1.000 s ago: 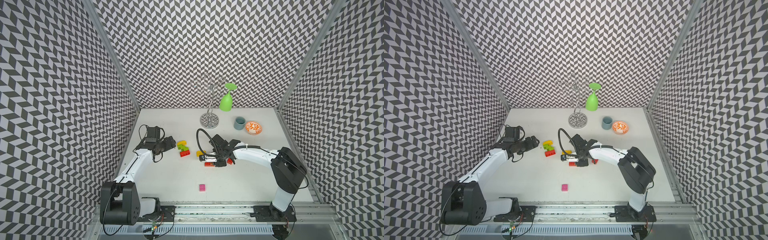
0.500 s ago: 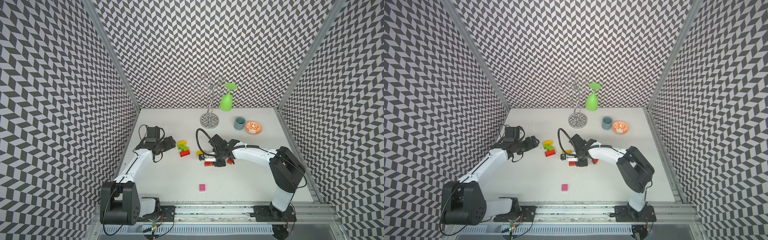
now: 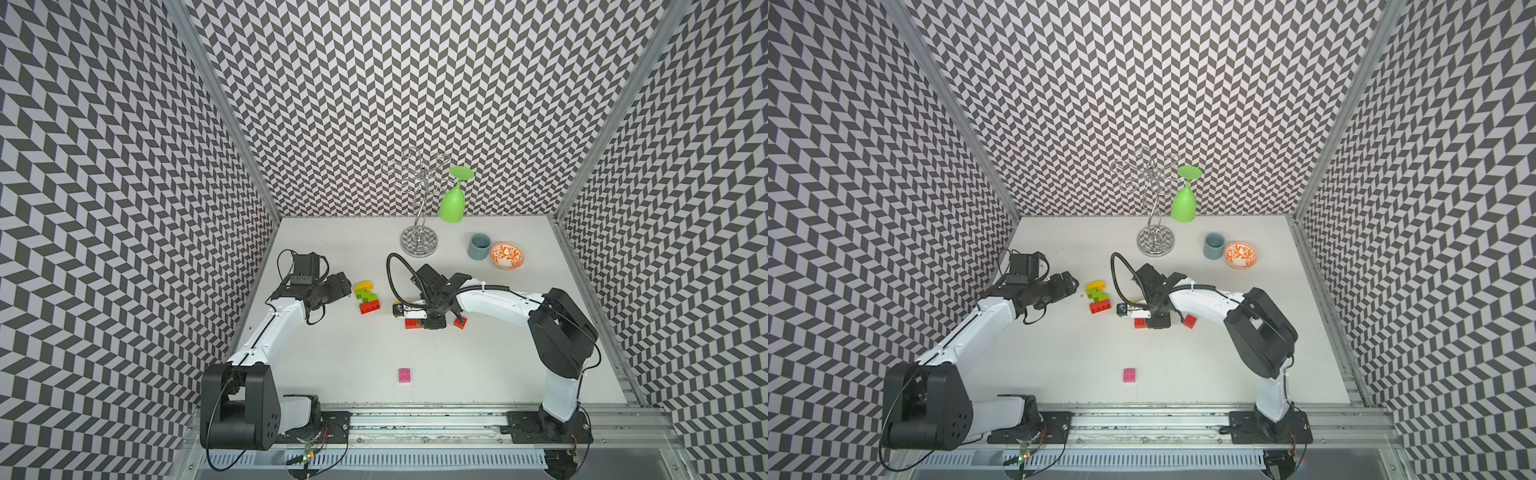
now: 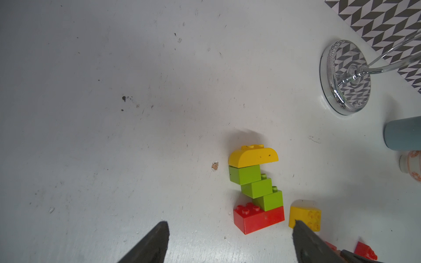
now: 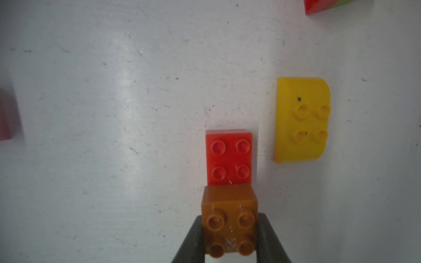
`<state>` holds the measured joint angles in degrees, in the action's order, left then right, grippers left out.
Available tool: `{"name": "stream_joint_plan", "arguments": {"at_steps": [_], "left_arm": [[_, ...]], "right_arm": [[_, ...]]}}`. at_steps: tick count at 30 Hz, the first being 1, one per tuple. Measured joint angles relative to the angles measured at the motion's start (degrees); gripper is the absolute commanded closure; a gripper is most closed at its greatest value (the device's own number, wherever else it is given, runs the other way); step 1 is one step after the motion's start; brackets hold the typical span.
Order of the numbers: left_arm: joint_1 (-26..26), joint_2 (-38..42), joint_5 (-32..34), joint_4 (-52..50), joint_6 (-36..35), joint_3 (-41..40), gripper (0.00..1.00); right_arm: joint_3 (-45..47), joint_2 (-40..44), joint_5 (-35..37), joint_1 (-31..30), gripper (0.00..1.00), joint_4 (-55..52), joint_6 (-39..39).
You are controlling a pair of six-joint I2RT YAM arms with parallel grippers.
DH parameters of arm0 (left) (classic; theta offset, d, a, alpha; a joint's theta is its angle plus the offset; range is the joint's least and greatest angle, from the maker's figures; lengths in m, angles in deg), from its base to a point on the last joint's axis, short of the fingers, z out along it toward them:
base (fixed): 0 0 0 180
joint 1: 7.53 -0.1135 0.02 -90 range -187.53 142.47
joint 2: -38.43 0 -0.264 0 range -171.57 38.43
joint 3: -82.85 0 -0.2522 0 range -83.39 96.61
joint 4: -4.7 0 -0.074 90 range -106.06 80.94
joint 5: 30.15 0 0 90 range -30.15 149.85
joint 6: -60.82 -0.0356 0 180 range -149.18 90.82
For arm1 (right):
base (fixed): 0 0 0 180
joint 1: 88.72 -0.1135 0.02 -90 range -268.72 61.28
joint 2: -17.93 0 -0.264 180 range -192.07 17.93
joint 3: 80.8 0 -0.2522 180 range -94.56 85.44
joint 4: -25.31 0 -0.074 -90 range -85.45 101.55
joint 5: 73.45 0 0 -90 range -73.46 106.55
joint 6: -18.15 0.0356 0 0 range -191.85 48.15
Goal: Assemble the letter s with lego
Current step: Assemble the lego brick with the lego brick.
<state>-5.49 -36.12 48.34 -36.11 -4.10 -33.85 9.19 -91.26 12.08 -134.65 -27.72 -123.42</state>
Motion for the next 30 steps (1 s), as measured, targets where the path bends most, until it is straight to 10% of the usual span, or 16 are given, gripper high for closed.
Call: {"name": "stream_joint_plan", "arguments": {"at_steps": [16,27,30], "left_arm": [[-0.72,0.00,-1.09,0.02,-0.02,-0.02,0.14],[-0.74,0.00,-1.25,0.02,-0.04,-0.02,0.14],[-0.74,0.00,-1.22,0.02,-0.04,-0.02,0.13]], "right_arm": [[-2.49,-2.01,3.06,-1.40,0.99,-2.23,3.30],[0.79,0.79,1.36,-1.40,0.63,-2.71,6.78],[1.20,0.81,1.49,-1.09,0.38,-3.21,7.93]]}}
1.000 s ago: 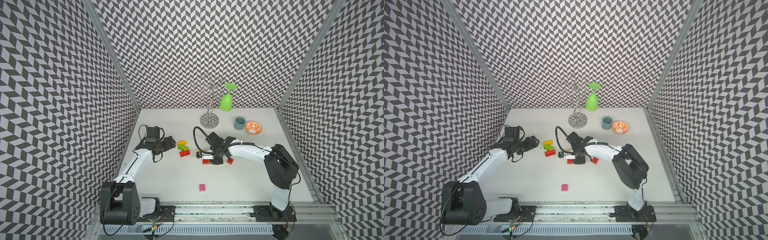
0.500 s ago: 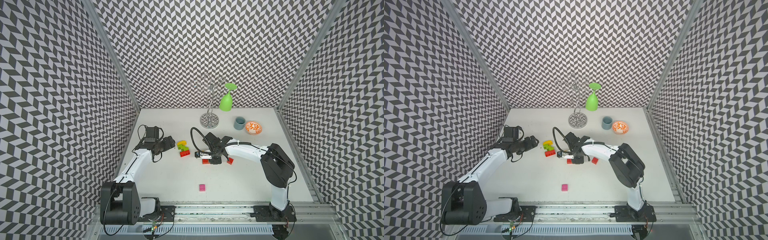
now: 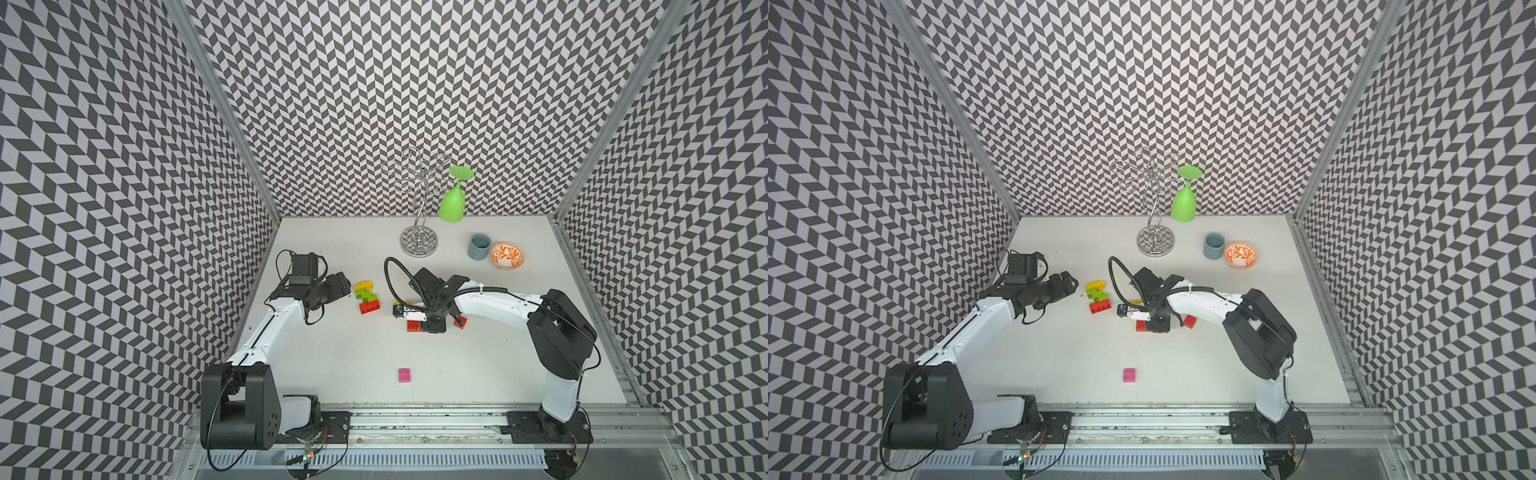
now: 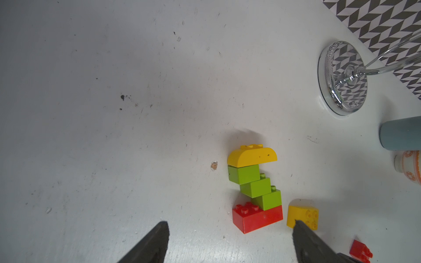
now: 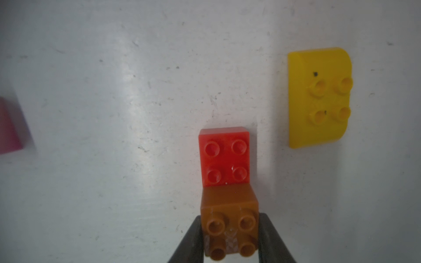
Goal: Assemble the letter s with lego
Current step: Assemble the lego brick with the lego brick, then move the lego brick at the center of the board.
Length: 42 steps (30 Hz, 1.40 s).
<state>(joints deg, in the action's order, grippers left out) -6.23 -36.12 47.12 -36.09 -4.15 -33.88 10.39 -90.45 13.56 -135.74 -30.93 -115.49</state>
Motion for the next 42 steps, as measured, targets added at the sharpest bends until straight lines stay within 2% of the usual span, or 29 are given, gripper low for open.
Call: {"name": "stream_joint_plan", "arguments": {"at_steps": [1,2,9,14,17,19,22,25,28,32,36,39,42], "left_arm": [[0.00,0.00,0.02,0.00,0.02,0.00,0.13],[0.00,0.00,0.04,0.00,0.00,0.00,0.13],[0.00,0.00,0.42,0.00,0.00,-0.02,0.13],[0.00,0.00,0.61,0.00,0.02,0.00,0.14],[0.02,0.00,0.68,0.00,0.02,-0.02,0.15],[0.50,0.00,1.07,0.02,0.00,0.00,0.18],[3.08,0.00,2.67,-0.07,0.09,0.00,0.18],[9.57,0.00,5.09,-1.25,0.48,0.35,0.18],[19.96,0.17,8.13,-3.34,2.91,1.16,0.18],[38.27,0.04,11.56,-7.48,10.40,1.95,0.17],[56.19,-2.43,12.96,-11.69,21.09,3.52,0.15],[63.71,-5.25,13.11,-13.68,27.28,3.96,0.12],[65.51,-9.31,13.53,-15.91,31.04,3.98,0.11]], "right_arm": [[0.52,0.00,0.13,0.17,0.24,-0.83,0.55],[0.85,0.00,0.17,0.35,0.02,-1.53,1.11],[0.66,1.20,-0.11,1.38,0.01,-3.04,3.26],[0.39,10.58,3.10,2.05,0.01,-2.05,7.65],[1.60,21.38,10.25,2.34,0.01,4.09,15.43],[4.26,29.40,17.92,2.95,0.01,10.56,26.05],[7.08,37.42,19.91,8.04,0.01,15.85,39.28],[6.14,38.14,18.97,14.03,0.01,15.74,48.46],[4.72,34.71,18.56,15.39,0.01,13.11,54.05],[5.55,30.86,16.26,15.17,0.01,7.93,57.40],[7.82,30.93,14.23,15.17,0.01,4.24,59.23],[9.46,32.33,12.94,15.17,0.01,3.19,59.93],[10.69,34.56,11.85,15.17,0.01,2.78,60.30]]}}
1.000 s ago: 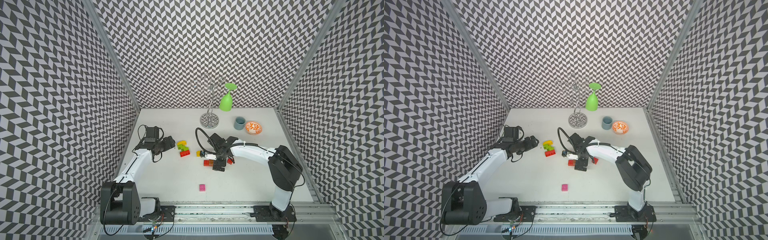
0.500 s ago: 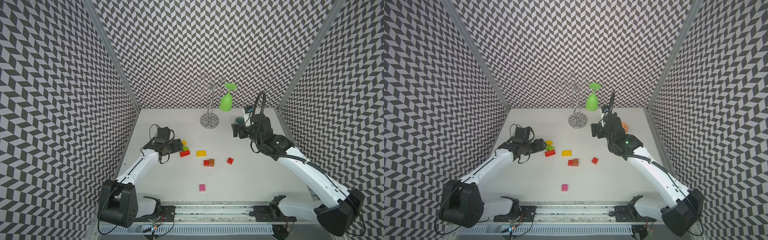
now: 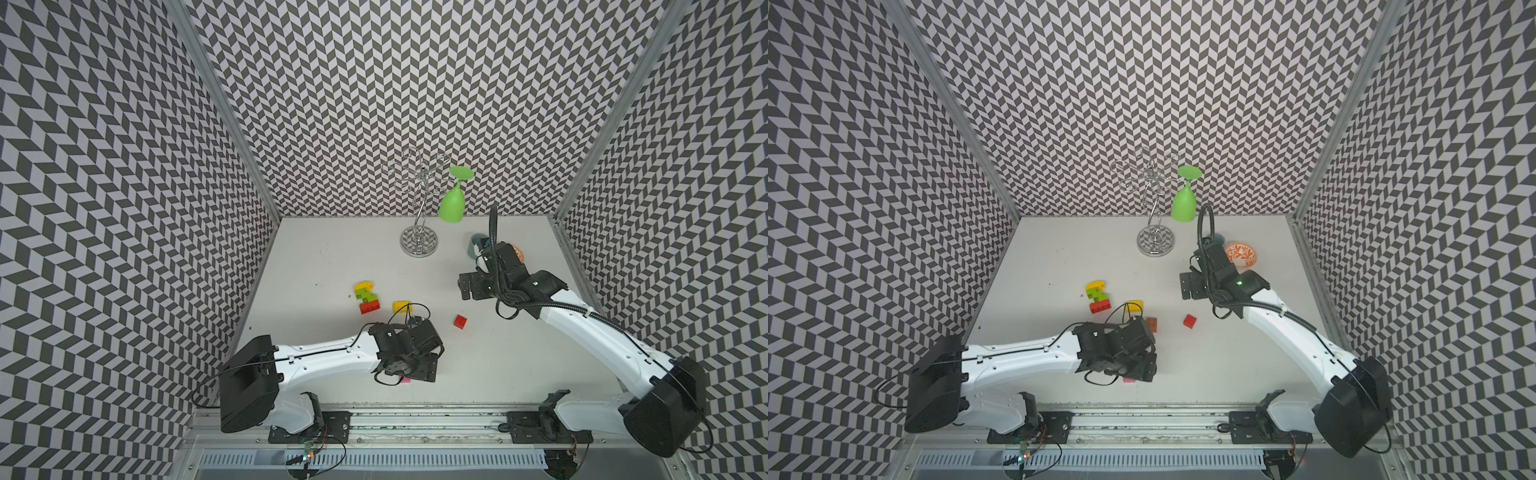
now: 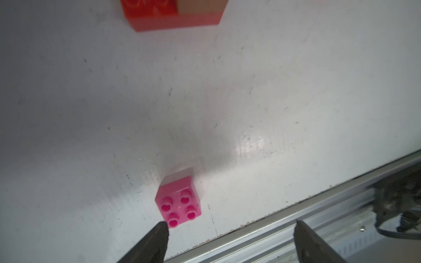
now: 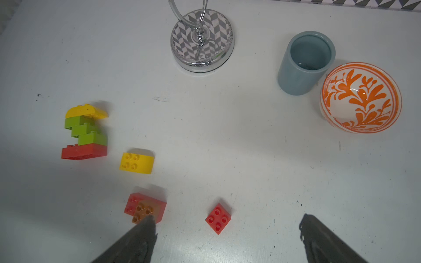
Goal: Assemble the letter s with lego
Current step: Move the lego brick at the center of the board.
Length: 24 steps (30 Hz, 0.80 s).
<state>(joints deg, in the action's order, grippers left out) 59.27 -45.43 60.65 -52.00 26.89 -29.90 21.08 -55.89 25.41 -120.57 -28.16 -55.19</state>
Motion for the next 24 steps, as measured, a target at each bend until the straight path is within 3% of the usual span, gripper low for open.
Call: {"name": "stream_joint_plan", "arguments": {"at_steps": [6,11,18,24], "left_arm": [[1.11,-4.81,0.55,-2.60,4.09,-0.02,0.13],[1.49,-5.60,0.46,-2.27,5.73,-1.38,0.25],[1.09,-7.87,-0.02,-1.70,6.56,-2.62,0.33],[-0.90,-7.87,-0.04,-1.51,5.64,-2.71,0.53]], "right_arm": [[2.71,3.89,-1.20,0.00,0.01,0.11,0.11],[5.44,4.94,-1.68,0.00,0.00,0.26,0.07],[6.49,6.36,-2.10,0.00,0.02,0.31,0.02],[6.49,6.82,-2.29,0.02,0.06,0.33,-0.11]]}}
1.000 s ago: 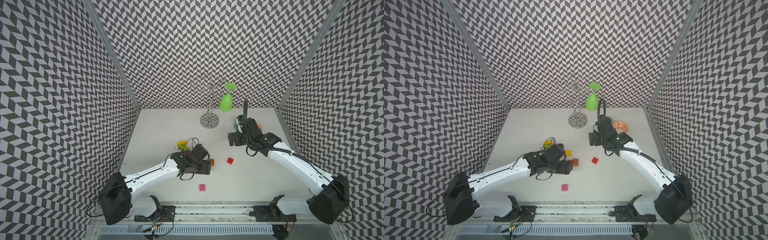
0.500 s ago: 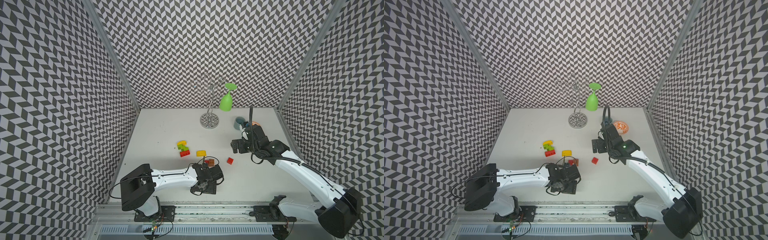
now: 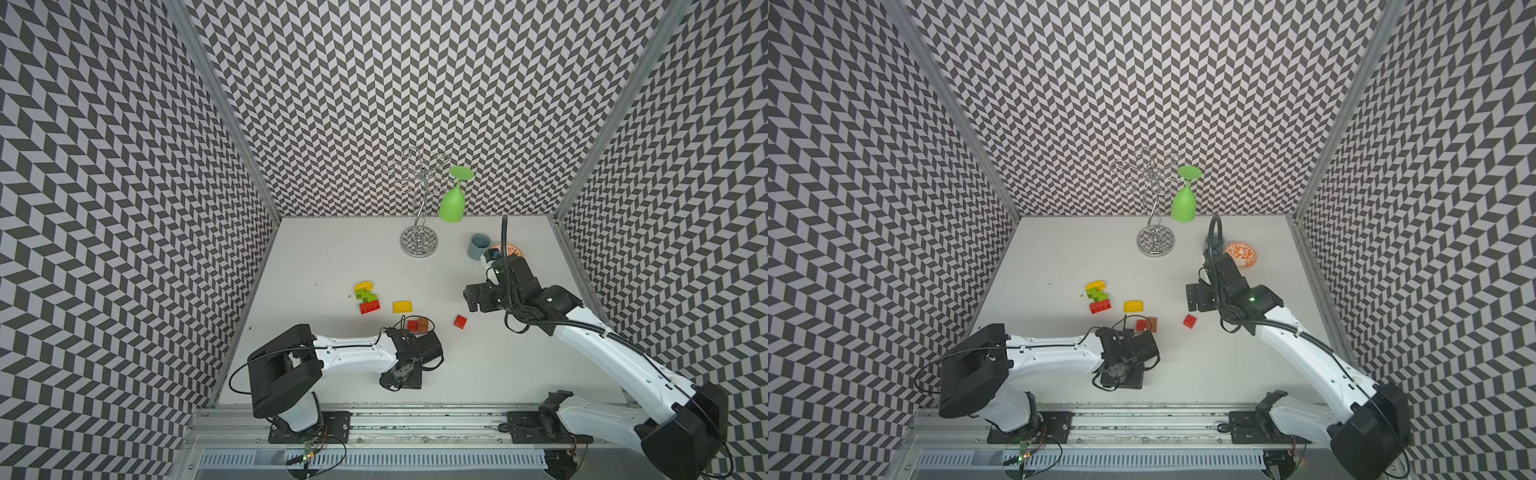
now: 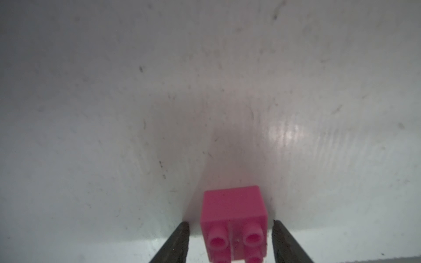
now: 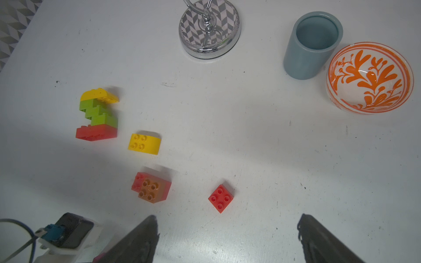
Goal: Assemble the letter s with lego
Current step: Move the lego brick at the center of the board.
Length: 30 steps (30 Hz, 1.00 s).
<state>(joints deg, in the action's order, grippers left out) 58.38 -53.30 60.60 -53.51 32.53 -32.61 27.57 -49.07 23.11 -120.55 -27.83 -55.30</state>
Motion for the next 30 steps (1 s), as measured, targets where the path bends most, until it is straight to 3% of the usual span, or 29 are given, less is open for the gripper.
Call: {"name": "stream_joint_plan", "arguments": {"at_steps": [7,15,23,24,28,30], "left_arm": [[-0.46,-1.38,0.00,0.42,-1.75,1.51,0.84],[-2.99,-7.54,0.68,0.55,-5.25,9.09,0.92],[-8.55,-12.28,1.31,1.38,-8.57,14.49,0.80],[-8.55,-12.59,1.29,1.44,-8.76,14.86,0.76],[-8.44,-12.90,1.18,1.70,-9.68,15.28,0.45],[-8.39,-12.90,1.16,1.73,-9.99,15.56,0.38]], "right_arm": [[0.00,0.00,-0.17,0.00,0.10,0.00,0.00],[-0.02,0.00,-0.17,-0.02,0.11,0.00,-0.02],[-0.02,0.00,-0.44,0.00,0.08,-0.02,-0.26],[-0.02,0.00,-0.44,0.00,0.07,-0.04,-0.39],[-0.02,0.00,-0.44,0.00,0.03,-0.04,-0.46],[-0.02,-0.02,-0.42,0.09,0.03,-0.04,0.13]]}}
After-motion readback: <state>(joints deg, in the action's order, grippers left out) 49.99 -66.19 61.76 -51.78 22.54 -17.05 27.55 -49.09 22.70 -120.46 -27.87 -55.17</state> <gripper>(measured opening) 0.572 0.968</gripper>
